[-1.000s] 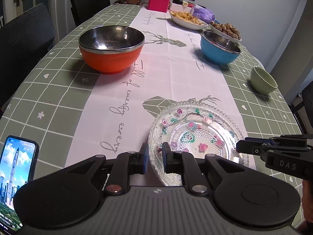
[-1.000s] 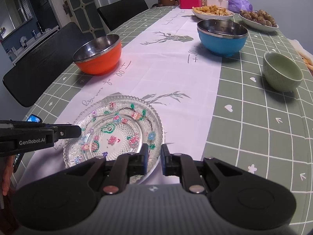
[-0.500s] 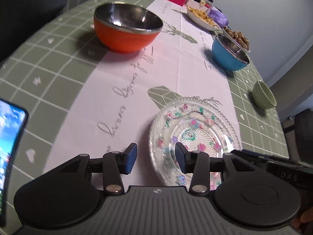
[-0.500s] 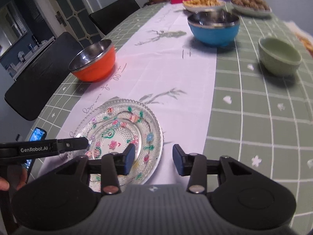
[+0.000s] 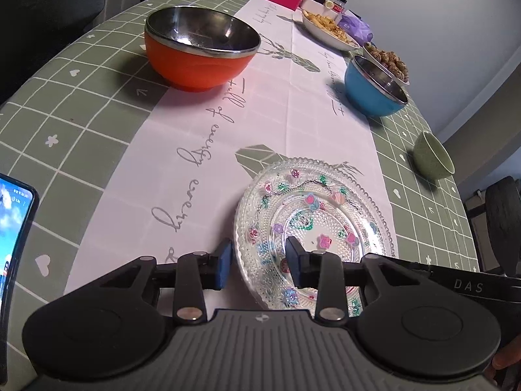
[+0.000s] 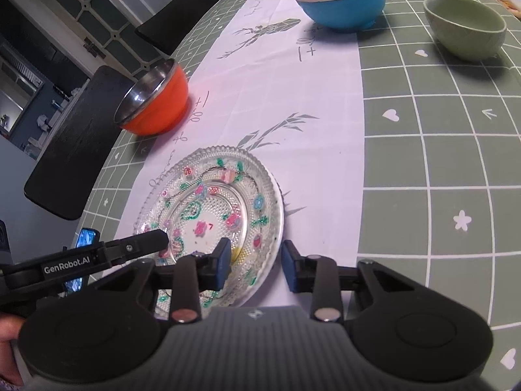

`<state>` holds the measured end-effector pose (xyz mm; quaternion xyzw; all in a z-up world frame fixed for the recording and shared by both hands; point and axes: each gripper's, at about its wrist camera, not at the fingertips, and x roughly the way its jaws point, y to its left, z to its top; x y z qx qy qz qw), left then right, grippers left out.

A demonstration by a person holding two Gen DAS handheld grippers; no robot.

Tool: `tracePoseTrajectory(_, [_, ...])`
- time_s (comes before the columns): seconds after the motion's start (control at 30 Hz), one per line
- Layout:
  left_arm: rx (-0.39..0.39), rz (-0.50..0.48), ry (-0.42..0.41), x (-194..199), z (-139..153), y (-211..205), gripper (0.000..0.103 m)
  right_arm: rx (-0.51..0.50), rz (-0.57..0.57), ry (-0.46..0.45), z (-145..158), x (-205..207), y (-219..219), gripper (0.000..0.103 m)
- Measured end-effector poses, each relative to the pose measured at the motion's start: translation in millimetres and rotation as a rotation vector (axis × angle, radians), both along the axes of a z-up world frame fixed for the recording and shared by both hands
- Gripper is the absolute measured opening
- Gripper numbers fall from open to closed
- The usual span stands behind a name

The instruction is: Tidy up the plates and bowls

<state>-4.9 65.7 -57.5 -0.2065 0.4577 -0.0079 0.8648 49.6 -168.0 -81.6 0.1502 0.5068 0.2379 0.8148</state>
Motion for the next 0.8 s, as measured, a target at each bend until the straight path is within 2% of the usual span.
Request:
tracePoseTrajectory(0.3, [0.051,0.017,-0.024,3.6,5.0,1.4,0.037,0.004,0.01,-0.017,2.6,4.4,4.3,0.034])
tracePoseTrajectory(0.37, [0.089,0.022,-0.067,1.5,14.0,0.9,0.037,-0.023,0.017,-0.078,11.0,1.4,4.9,0.048])
tracePoseTrajectory(0.47, [0.122,0.037,-0.102,2.3,26.1,6.1,0.043,-0.05,0.025,-0.147,24.4,-0.2,5.0,0.049])
tracePoseTrajectory(0.67, [0.071,0.075,-0.088,20.8,49.7,37.9,0.044,-0.05,0.033,-0.18,45.1,8.0,7.6,0.049])
tracePoseTrajectory(0.8, [0.135,0.078,-0.131,37.6,64.6,57.2,0.044,-0.059,0.045,-0.203,58.6,20.2,22.3,0.049])
